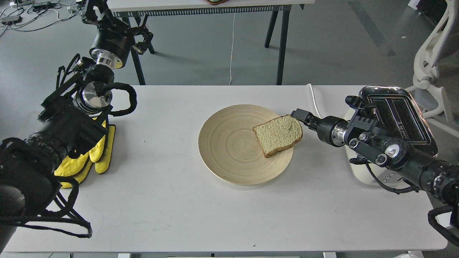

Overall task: Put bread in toaster with right arm
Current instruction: 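Reach the right gripper to the bread slice on the plate and grasp it, then lift the bread slice with the right gripper up over the toaster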

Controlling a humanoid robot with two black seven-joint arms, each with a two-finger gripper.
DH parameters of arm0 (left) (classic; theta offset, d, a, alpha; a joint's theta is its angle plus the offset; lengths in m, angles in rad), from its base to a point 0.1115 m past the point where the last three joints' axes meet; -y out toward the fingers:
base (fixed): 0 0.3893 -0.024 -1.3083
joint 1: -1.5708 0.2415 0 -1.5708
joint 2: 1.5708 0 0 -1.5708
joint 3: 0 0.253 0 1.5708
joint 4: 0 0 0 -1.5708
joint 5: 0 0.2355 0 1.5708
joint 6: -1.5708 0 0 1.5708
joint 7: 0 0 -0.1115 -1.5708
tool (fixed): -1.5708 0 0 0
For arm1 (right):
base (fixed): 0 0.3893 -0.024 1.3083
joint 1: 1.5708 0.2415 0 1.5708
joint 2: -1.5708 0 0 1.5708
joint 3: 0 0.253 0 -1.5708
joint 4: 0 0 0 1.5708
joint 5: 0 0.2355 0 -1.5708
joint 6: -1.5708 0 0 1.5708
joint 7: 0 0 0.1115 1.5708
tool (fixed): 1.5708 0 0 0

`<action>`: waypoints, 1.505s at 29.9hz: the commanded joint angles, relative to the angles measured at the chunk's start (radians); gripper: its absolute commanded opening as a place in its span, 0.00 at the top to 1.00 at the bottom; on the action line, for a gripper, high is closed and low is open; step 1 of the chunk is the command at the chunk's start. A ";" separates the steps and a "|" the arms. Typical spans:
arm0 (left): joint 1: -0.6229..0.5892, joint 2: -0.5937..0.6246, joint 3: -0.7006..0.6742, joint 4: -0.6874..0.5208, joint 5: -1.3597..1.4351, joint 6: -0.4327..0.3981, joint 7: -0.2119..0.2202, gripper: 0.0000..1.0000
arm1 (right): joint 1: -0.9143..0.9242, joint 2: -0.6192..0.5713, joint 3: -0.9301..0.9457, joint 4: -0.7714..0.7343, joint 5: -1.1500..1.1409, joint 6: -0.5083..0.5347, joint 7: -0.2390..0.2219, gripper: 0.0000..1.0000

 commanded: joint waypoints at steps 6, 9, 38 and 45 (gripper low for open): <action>0.000 0.001 0.000 0.000 0.000 0.000 0.000 0.00 | -0.014 0.017 -0.004 0.001 -0.001 0.000 0.001 0.40; 0.000 0.001 0.000 0.000 0.000 0.000 0.000 0.00 | -0.017 0.020 -0.006 0.000 -0.001 0.000 0.003 0.40; -0.002 0.001 -0.002 0.000 0.000 0.000 -0.002 0.00 | 0.085 -0.086 -0.001 0.147 0.004 0.000 0.003 0.96; 0.000 -0.001 -0.002 0.000 0.000 0.000 -0.002 0.00 | 0.228 -0.293 0.000 0.339 0.005 0.000 -0.028 0.96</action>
